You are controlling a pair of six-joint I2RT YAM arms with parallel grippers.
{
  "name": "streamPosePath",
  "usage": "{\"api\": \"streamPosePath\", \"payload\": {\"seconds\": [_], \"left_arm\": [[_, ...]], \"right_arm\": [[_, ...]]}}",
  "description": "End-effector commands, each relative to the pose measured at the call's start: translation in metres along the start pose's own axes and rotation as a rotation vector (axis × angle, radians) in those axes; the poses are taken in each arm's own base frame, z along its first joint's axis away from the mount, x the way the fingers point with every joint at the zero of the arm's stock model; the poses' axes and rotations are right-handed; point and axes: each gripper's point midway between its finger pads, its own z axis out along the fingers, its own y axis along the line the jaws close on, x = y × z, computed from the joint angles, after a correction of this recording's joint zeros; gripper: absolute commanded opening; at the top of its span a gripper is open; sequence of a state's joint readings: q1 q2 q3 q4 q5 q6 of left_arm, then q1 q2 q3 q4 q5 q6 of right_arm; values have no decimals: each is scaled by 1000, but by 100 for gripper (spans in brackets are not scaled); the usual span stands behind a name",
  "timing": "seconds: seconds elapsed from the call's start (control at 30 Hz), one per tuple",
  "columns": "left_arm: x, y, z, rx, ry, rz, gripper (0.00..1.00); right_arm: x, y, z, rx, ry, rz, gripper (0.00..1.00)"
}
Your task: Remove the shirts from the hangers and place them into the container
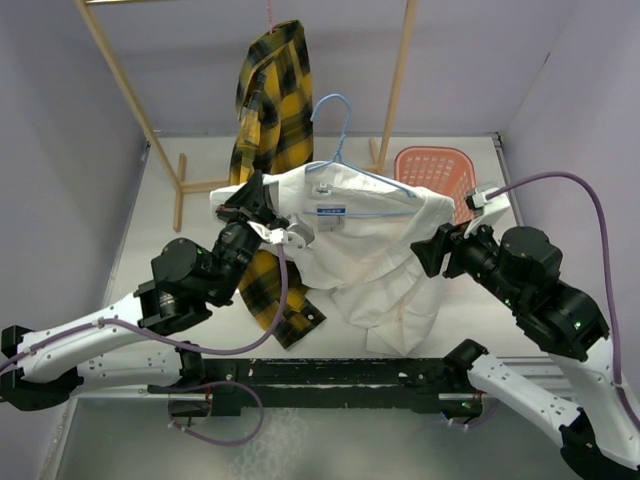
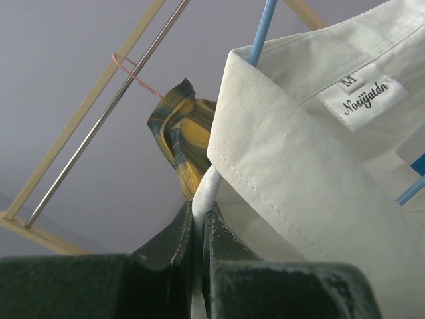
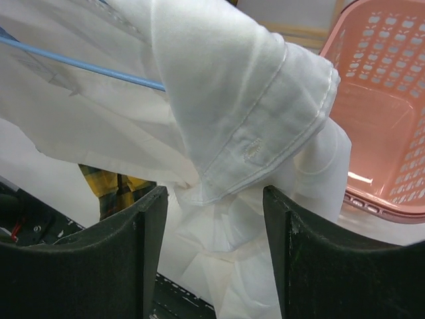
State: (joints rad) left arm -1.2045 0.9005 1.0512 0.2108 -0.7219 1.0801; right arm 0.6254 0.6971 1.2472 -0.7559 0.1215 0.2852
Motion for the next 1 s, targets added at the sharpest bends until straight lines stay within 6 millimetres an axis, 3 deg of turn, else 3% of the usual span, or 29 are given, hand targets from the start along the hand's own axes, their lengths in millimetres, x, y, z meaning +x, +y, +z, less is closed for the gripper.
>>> {"api": "streamPosePath", "payload": {"seconds": [0.0, 0.27, 0.47, 0.77, 0.83, 0.93, 0.97], "left_arm": [[-18, 48, -9, -99, -73, -178, 0], [-15, 43, -11, -82, -70, -198, 0], [-13, 35, -11, -71, -67, -209, 0], [-13, 31, -11, -53, -71, -239, 0], [-12, 29, -11, -51, -67, -237, 0], [-11, 27, -11, -46, -63, -234, 0], [-10, 27, -11, -45, -59, -232, 0]], "right_arm": [[-17, 0, 3, -2, -119, 30, 62], [-26, -8, -1, 16, -272, 84, 49], [-24, 5, -5, -86, -365, 109, 49], [-20, 18, 12, -144, -344, 109, 47], [-20, 16, 14, -132, -339, 112, 39], [-20, 10, 15, -95, -326, 118, 6], [-20, 7, 13, -76, -326, 118, 0]]}}
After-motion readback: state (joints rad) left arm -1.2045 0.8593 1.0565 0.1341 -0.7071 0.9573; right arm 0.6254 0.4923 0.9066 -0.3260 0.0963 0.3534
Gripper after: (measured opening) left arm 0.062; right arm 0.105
